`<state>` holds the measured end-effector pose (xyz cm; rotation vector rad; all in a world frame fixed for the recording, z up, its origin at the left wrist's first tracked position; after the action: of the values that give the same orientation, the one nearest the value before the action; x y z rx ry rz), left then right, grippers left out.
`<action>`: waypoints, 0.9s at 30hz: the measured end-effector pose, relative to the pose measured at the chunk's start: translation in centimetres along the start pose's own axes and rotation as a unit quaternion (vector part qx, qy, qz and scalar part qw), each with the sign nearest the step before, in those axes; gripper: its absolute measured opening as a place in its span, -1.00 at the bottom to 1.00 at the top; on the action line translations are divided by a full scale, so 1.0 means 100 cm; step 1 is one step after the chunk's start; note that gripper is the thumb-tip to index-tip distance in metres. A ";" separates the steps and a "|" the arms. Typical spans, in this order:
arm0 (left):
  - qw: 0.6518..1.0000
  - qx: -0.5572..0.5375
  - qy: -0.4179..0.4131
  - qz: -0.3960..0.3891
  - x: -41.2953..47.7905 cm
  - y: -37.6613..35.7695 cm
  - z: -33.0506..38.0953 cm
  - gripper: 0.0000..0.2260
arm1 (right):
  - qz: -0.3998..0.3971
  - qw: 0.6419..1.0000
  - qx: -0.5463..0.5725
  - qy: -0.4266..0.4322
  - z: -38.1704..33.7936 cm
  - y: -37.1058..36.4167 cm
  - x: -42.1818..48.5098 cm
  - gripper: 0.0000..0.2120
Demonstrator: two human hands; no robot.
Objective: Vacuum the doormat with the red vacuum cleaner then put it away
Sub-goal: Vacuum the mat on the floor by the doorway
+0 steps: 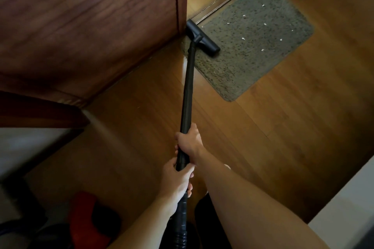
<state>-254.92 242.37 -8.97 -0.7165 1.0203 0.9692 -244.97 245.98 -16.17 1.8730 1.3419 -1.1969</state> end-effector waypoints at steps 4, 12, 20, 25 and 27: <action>0.999 0.032 -0.019 0.004 -0.007 0.022 -0.008 -0.90 | 0.004 1.000 0.030 0.004 0.010 -0.021 -0.010 -0.62; 0.998 0.064 -0.018 0.001 -0.013 0.049 -0.022 -0.87 | 0.003 0.998 0.057 -0.008 0.023 -0.045 -0.016 -0.61; 0.998 0.056 -0.006 -0.002 -0.008 0.034 -0.025 -0.93 | 0.022 0.999 0.029 0.005 0.024 -0.032 -0.014 -0.62; 0.998 0.063 -0.006 0.011 0.000 0.020 -0.030 -0.92 | 0.029 0.999 0.016 0.024 0.031 -0.018 -0.009 -0.61; 0.998 0.064 -0.009 0.015 0.002 0.011 -0.029 -0.93 | 0.030 0.999 0.016 0.028 0.032 -0.010 -0.009 -0.61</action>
<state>-256.94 240.43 -10.32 -0.5864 1.0693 0.9245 -247.10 243.31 -16.76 1.9680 1.2934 -1.1515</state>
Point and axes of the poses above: each hand's wrist, its own x-axis towards the middle knuckle, its own y-axis out of the back of the hand, z = x × y, the point moved 3 cm from there along x, towards the middle knuckle, and after that the axes turned 8 degrees about -z, right-handed, at the moved point
